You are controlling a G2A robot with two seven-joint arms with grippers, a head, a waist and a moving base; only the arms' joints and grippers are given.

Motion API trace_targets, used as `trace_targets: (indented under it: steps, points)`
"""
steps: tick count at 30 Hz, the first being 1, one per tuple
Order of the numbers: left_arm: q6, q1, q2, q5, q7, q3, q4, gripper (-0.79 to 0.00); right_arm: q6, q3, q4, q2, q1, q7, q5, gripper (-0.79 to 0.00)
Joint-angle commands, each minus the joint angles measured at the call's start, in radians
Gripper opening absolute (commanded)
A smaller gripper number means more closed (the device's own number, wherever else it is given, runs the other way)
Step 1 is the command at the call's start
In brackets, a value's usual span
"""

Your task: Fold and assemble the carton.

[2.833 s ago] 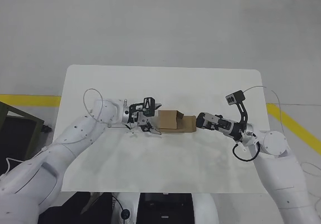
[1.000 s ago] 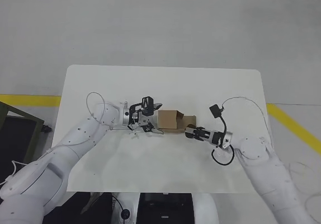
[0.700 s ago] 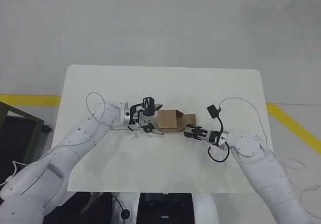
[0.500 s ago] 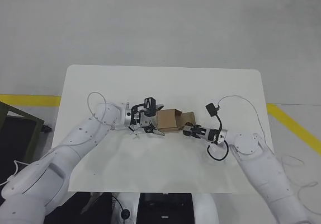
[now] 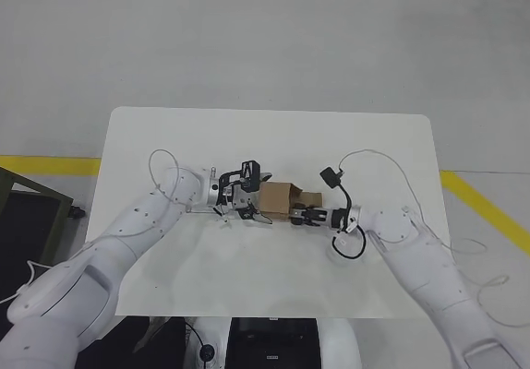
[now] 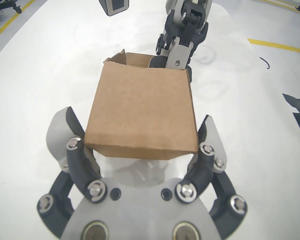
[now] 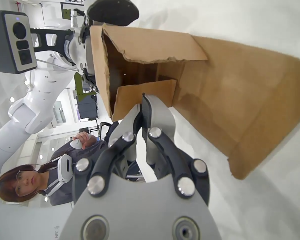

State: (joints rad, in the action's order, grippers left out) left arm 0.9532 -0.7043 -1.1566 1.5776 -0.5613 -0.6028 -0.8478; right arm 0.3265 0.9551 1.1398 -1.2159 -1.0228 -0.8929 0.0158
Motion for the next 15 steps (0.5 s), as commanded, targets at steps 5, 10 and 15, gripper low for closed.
trace_targets:
  steps: [5, 10, 15]
  points:
    - [0.003, 0.007, -0.006, 0.012, -0.005, 0.005, 0.011, 0.0, 0.02, -0.023, -0.03, -0.01, 0.027, -0.003, 0.005, -0.785]
    - [0.004, 0.012, -0.01, 0.02, -0.011, 0.007, 0.017, 0.0, 0.032, -0.011, -0.044, -0.008, 0.035, 0.007, 0.005, -0.785]
    - [0.007, 0.015, -0.013, 0.027, -0.016, 0.007, 0.024, 0.0, 0.032, 0.034, -0.019, 0.009, 0.012, 0.008, -0.007, -0.785]
